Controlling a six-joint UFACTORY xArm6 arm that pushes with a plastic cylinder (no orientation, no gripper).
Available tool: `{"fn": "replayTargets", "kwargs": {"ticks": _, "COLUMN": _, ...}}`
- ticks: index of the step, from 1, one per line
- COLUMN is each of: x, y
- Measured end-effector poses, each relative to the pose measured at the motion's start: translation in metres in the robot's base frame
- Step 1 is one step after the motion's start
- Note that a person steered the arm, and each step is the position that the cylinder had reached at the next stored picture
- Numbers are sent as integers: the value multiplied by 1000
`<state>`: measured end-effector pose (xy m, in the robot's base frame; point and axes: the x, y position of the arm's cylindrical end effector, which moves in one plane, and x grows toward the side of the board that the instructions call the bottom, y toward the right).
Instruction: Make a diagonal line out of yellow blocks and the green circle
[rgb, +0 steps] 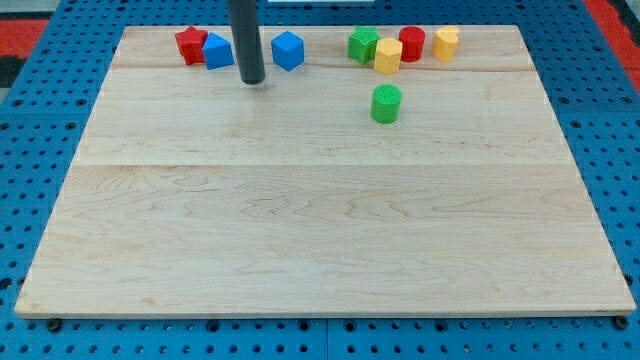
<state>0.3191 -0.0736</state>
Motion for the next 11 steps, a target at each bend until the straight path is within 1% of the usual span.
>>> {"fn": "replayTargets", "kwargs": {"ticks": 1, "x": 10, "y": 77}}
{"fn": "replayTargets", "kwargs": {"ticks": 2, "x": 12, "y": 183}}
{"fn": "replayTargets", "kwargs": {"ticks": 3, "x": 10, "y": 263}}
{"fn": "replayTargets", "kwargs": {"ticks": 4, "x": -3, "y": 322}}
{"fn": "replayTargets", "kwargs": {"ticks": 5, "x": -62, "y": 348}}
{"fn": "replayTargets", "kwargs": {"ticks": 6, "x": -128, "y": 312}}
{"fn": "replayTargets", "kwargs": {"ticks": 7, "x": -100, "y": 274}}
{"fn": "replayTargets", "kwargs": {"ticks": 8, "x": -61, "y": 209}}
{"fn": "replayTargets", "kwargs": {"ticks": 9, "x": -35, "y": 205}}
{"fn": "replayTargets", "kwargs": {"ticks": 10, "x": -43, "y": 232}}
{"fn": "replayTargets", "kwargs": {"ticks": 11, "x": -102, "y": 233}}
